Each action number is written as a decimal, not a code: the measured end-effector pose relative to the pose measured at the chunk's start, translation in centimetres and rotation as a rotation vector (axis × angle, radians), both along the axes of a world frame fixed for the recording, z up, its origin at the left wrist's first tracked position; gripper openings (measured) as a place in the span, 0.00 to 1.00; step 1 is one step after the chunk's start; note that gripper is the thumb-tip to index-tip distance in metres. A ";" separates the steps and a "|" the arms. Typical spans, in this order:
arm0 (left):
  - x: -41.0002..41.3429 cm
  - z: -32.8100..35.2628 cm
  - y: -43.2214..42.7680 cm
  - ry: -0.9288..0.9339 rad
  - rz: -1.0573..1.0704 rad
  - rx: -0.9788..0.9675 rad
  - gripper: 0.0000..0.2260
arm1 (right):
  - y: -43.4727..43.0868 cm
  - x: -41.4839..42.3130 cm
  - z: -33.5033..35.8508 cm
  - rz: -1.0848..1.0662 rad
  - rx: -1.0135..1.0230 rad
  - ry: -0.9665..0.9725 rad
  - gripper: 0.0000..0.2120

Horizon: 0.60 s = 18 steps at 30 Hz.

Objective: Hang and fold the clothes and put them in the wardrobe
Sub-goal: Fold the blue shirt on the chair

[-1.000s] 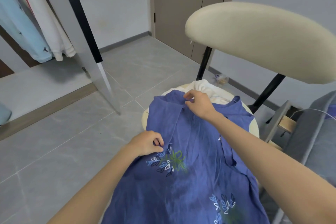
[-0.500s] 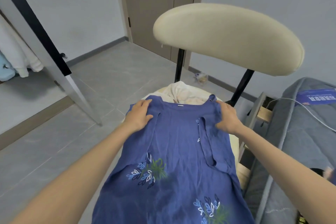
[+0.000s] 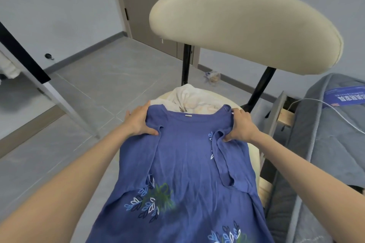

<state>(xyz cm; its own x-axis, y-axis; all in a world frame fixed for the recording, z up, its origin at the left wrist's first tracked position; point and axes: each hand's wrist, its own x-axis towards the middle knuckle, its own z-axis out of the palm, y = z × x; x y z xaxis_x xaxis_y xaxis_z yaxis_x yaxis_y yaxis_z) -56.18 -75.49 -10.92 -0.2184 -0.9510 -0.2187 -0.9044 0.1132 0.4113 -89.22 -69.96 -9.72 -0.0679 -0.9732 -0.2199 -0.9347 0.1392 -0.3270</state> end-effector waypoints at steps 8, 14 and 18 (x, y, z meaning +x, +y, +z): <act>-0.5 1.8 1.8 -0.029 -0.042 -0.102 0.21 | 1.7 -0.4 0.5 0.111 -0.157 0.005 0.26; -0.1 2.9 3.0 -0.062 -0.110 -0.095 0.11 | 3.4 0.3 1.6 0.272 -0.343 0.148 0.20; 0.2 4.1 3.5 -0.034 -0.114 -0.087 0.15 | 4.1 0.5 1.5 0.085 -0.245 -0.126 0.23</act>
<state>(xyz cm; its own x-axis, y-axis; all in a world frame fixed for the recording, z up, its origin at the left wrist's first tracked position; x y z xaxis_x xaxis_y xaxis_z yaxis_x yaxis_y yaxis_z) -55.95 -72.01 -6.81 -0.3205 -0.9361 -0.1452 -0.8967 0.2504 0.3649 -88.75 -65.88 -8.17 0.0293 -0.9994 0.0207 -0.8896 -0.0355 -0.4554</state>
